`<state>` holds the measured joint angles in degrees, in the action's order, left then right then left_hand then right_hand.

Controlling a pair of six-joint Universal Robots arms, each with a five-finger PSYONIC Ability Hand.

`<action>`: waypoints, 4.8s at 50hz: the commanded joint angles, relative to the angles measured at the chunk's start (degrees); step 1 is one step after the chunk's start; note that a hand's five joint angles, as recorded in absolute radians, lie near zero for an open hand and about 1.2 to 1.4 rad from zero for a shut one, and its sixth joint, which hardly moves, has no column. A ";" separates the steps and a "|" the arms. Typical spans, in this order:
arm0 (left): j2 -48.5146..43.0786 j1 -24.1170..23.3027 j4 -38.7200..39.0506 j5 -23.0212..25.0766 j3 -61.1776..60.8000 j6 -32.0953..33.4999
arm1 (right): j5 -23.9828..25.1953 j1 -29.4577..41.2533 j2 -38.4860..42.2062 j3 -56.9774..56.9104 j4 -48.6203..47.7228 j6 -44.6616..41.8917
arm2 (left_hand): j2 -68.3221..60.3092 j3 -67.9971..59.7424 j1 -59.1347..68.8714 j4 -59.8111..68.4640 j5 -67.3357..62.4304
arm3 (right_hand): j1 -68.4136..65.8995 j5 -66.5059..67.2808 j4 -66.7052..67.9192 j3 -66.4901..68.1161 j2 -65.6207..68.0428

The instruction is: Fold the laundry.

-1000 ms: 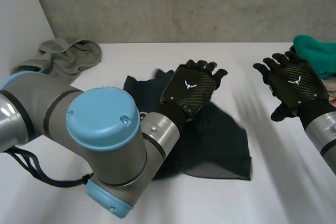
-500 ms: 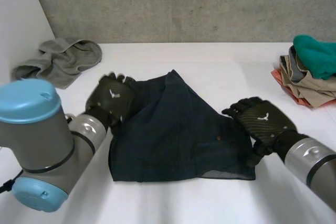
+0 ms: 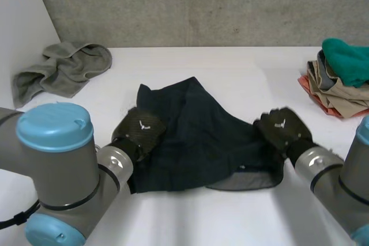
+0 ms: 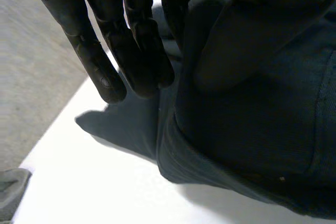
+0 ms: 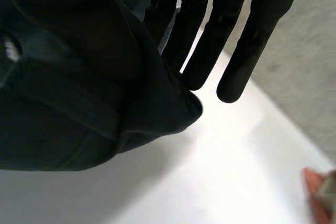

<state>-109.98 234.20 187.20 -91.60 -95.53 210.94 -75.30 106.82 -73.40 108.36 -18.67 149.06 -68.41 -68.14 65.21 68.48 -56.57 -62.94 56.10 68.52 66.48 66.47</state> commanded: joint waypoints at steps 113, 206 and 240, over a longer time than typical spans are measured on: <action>15.14 -0.58 -4.29 -2.44 17.48 -6.25 | -3.02 -1.88 -19.67 -27.15 28.23 6.16 | -11.59 -11.86 14.79 11.52 -13.43 | -17.06 13.90 11.48 13.52 13.53; 1.00 -11.66 -9.23 -12.90 -7.74 -24.88 | 10.00 -4.87 18.38 -16.96 7.16 -5.44 | 40.37 40.10 -37.17 -40.44 38.52 | -17.06 13.90 11.47 13.52 13.53; 5.38 -11.40 -0.60 -17.65 -8.09 -16.00 | 5.95 -4.17 10.83 -12.91 9.79 -5.00 | 3.61 3.34 -0.41 -3.68 1.77 | -17.06 13.90 11.48 13.52 13.53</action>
<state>-110.72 222.85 187.99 -109.73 -103.15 194.74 -69.26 102.15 -60.98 94.97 -10.95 143.94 -67.97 -67.76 65.59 68.01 -56.37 -61.41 57.47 68.72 68.09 66.47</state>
